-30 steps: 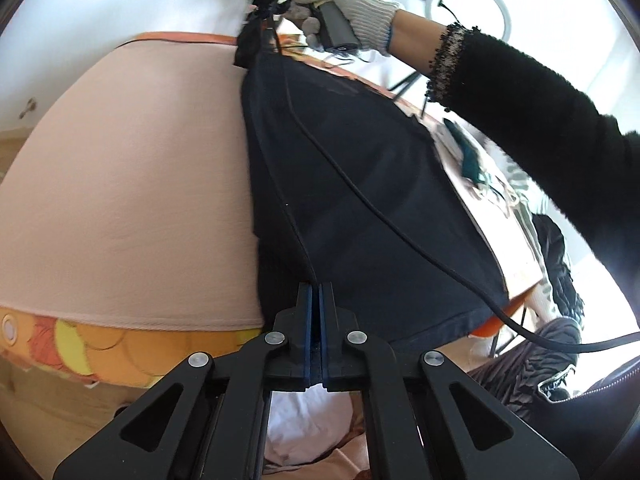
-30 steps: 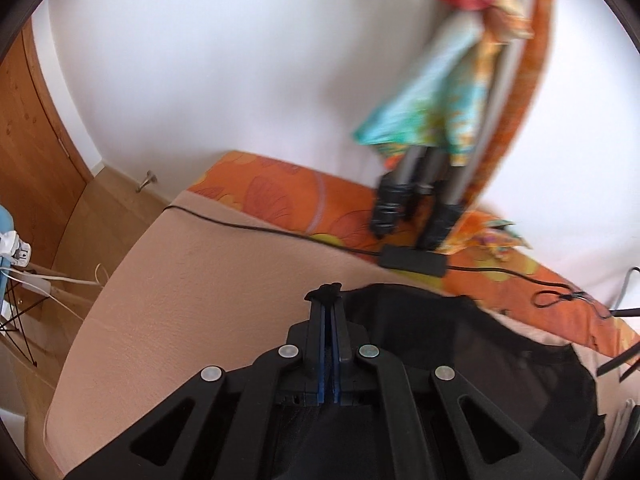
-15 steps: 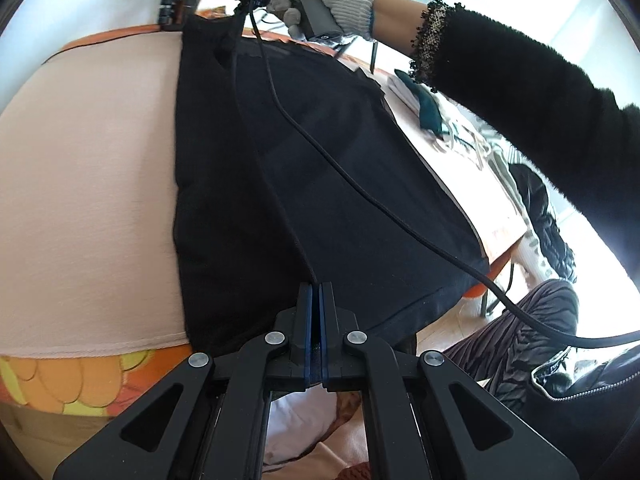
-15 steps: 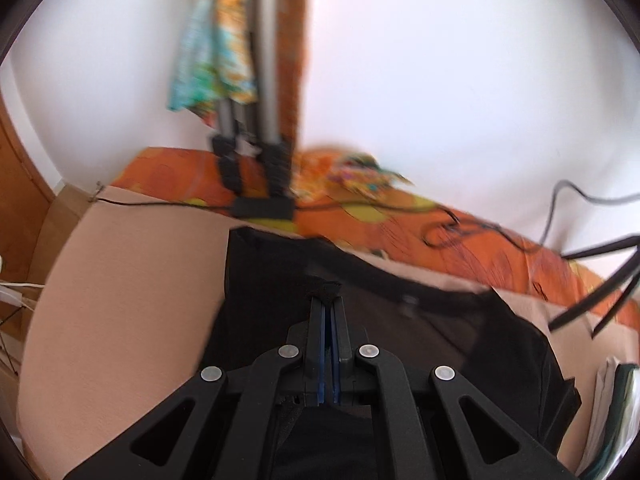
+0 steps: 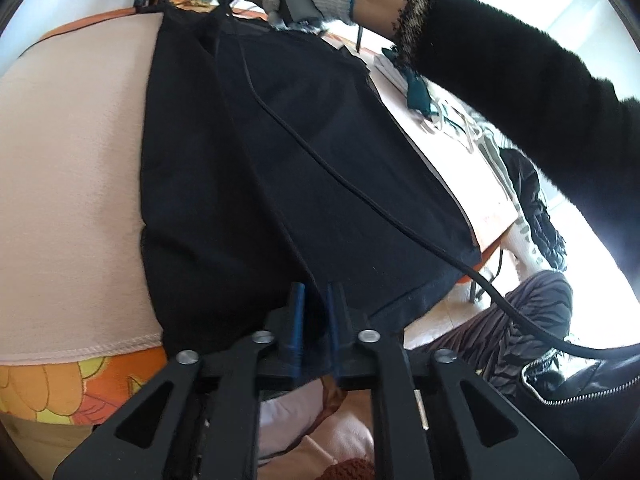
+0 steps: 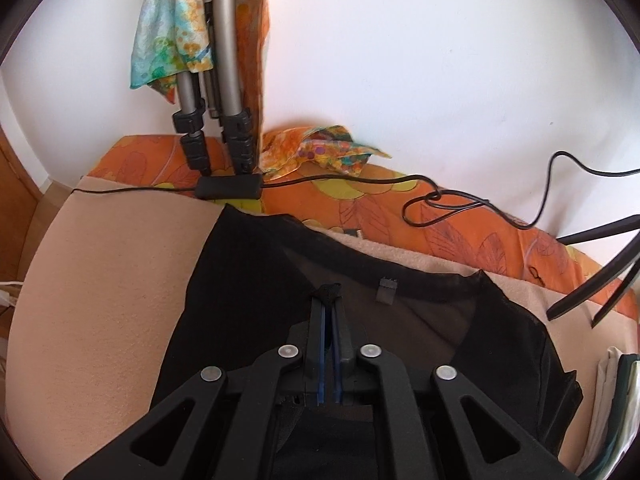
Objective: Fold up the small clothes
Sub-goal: 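Open both grippers and lift them off the folded side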
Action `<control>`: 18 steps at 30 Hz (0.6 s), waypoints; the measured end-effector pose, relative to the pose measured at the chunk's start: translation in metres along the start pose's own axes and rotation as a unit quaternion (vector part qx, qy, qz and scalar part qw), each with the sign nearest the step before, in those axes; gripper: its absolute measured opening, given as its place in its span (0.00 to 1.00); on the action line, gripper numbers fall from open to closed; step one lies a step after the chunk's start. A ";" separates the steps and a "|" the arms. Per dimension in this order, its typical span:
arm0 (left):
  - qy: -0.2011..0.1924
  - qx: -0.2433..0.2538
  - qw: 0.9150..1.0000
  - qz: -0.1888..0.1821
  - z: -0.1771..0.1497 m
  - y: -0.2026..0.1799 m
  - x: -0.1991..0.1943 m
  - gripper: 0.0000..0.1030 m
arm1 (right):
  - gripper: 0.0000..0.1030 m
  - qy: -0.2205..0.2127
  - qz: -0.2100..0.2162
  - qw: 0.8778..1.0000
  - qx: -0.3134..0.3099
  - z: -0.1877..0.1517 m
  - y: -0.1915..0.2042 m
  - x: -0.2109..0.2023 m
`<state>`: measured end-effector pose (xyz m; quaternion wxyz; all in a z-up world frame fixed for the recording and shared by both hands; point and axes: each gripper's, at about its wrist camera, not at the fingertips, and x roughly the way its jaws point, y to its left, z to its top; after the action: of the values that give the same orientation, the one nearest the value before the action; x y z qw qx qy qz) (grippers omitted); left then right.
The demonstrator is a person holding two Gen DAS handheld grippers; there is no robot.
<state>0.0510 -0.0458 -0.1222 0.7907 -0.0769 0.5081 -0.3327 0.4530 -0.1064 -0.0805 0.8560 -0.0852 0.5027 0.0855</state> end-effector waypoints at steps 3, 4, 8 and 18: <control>0.009 0.011 1.000 0.011 -0.003 -0.005 0.001 0.55 | 0.54 -0.011 -0.022 1.000 -0.004 0.000 0.000 -0.007; 0.003 0.009 1.000 0.006 -0.005 -0.005 -0.003 0.55 | 0.56 -0.017 -0.022 1.000 -0.006 0.000 -0.001 -0.012; -0.038 -0.007 0.999 0.001 -0.008 0.007 -0.028 0.55 | 0.57 -0.028 -0.020 0.999 -0.003 -0.001 -0.006 -0.031; -0.105 -0.046 0.992 0.057 -0.018 0.041 -0.069 0.55 | 0.59 -0.085 0.011 0.996 0.022 -0.033 -0.036 -0.121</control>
<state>0.0356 0.0313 -0.0978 0.8531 -0.1182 0.4406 -0.2532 0.3751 -0.1562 0.0119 0.8964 -0.0527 0.4307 0.0908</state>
